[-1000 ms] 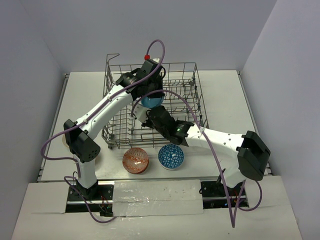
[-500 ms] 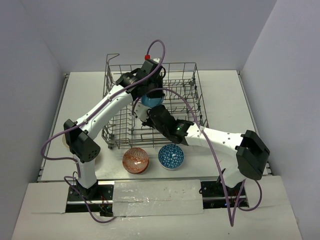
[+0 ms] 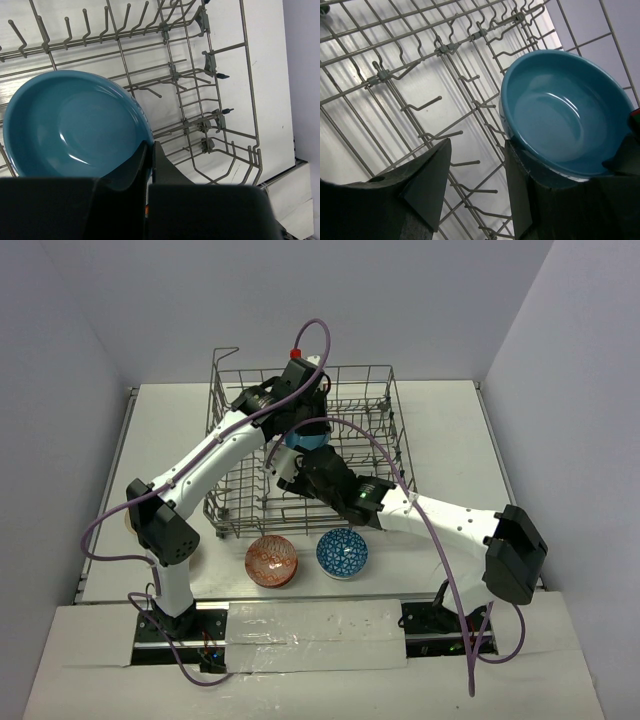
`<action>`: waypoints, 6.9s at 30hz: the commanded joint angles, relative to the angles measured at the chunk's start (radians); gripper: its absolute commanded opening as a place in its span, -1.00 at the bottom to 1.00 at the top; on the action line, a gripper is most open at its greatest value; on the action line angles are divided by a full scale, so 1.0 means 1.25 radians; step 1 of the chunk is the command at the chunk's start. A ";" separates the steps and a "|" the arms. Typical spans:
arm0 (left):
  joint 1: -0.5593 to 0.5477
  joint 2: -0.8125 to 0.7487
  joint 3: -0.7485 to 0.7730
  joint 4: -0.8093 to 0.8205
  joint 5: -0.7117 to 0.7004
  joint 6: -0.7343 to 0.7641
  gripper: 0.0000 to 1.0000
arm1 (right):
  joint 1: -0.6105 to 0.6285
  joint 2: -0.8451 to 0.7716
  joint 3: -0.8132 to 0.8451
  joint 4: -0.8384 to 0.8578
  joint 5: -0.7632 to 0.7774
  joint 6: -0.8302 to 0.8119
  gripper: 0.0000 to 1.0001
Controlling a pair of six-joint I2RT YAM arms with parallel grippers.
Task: Load the bowls into the dish rack
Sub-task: Pass from the left arm to the right
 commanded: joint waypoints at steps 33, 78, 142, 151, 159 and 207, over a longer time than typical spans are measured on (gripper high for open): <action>-0.005 -0.006 0.008 0.005 0.015 0.002 -1.00 | -0.003 -0.054 0.103 0.039 -0.165 0.030 0.13; -0.005 -0.030 0.040 -0.033 0.051 0.011 -1.00 | -0.023 0.005 0.070 0.133 0.044 -0.065 0.28; -0.014 -0.009 -0.046 0.012 0.033 0.027 -1.00 | -0.061 0.118 0.098 0.127 0.196 -0.038 -1.00; -0.012 0.003 -0.046 0.026 0.051 0.024 -1.00 | -0.061 0.103 0.093 0.117 0.172 -0.029 -1.00; -0.012 0.004 -0.040 0.022 0.050 0.022 -0.88 | -0.061 0.101 0.099 0.106 0.158 -0.024 -1.00; 0.002 -0.006 -0.020 0.065 0.008 0.001 -0.03 | -0.067 0.107 0.103 0.072 0.055 0.020 -1.00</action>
